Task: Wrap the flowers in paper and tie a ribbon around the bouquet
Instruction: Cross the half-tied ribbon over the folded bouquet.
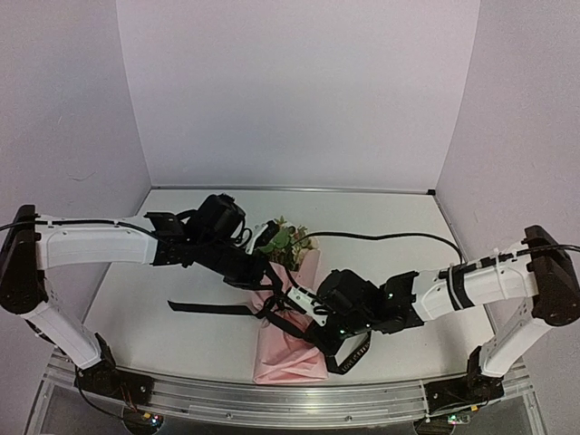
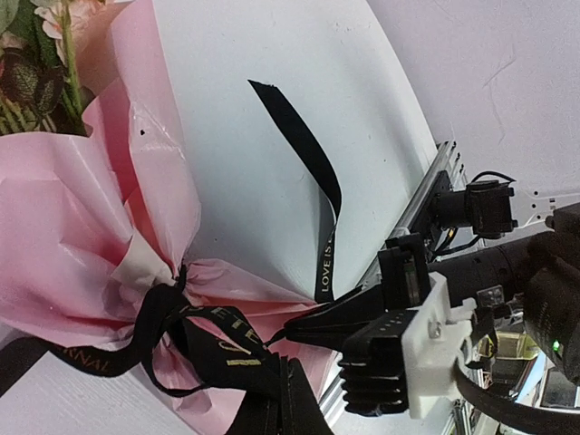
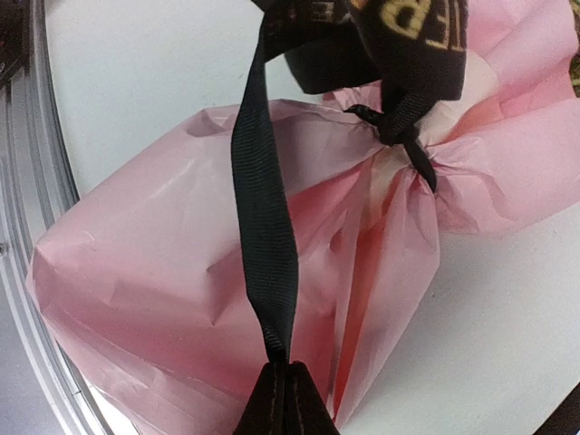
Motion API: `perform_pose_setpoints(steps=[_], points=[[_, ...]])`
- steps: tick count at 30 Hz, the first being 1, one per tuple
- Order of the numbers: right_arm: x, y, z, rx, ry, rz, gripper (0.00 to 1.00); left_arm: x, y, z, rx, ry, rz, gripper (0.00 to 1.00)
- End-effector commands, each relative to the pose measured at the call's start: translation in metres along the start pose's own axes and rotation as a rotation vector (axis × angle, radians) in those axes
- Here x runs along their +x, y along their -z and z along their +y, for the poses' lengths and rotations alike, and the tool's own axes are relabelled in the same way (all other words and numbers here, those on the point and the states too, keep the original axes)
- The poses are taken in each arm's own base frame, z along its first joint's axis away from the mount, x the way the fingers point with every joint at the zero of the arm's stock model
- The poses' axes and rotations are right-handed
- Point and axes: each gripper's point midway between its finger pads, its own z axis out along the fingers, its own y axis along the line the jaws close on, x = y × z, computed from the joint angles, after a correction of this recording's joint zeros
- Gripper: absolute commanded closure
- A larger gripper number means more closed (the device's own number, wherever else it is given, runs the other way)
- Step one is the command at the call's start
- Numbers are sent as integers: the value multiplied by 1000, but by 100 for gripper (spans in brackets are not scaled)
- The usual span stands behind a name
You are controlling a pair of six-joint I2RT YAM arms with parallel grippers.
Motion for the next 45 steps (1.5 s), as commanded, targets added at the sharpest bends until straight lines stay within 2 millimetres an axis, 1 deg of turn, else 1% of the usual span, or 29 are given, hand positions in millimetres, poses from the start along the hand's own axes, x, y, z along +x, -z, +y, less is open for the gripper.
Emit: perform_pose_setpoints(steps=[1,4,11,17,20,23,26,29,33,37,40,43,45], points=[[-25,16,-13,32,-73,-137,100,-16,-7,-10,39,-20,30,100],[-41,20,-7,-3,-89,-173,100,-14,-7,-8,47,-11,44,100],[-78,9,19,-126,-116,-181,100,0,4,-3,65,5,58,100],[-92,-1,30,-176,-148,-129,100,8,19,1,63,16,44,100],[-89,-11,28,-175,-181,-93,100,9,23,5,49,26,30,100],[-82,-21,19,-152,-225,-68,100,13,26,12,25,42,22,100],[-74,-28,6,-120,-270,-35,100,20,29,19,5,49,21,100],[-69,-34,-1,-107,-305,-16,100,32,29,29,-22,53,44,100],[-67,-34,-3,-97,-313,-6,100,51,24,40,-46,64,100,100],[-70,-29,-2,-101,-310,-12,100,69,18,58,-97,97,158,100],[-68,-25,-2,-100,-299,-3,100,77,16,69,-139,121,183,100],[-64,-23,-2,-96,-288,9,100,83,17,85,-227,155,200,100],[-63,-22,-2,-97,-284,13,100,84,17,88,-241,163,206,100]])
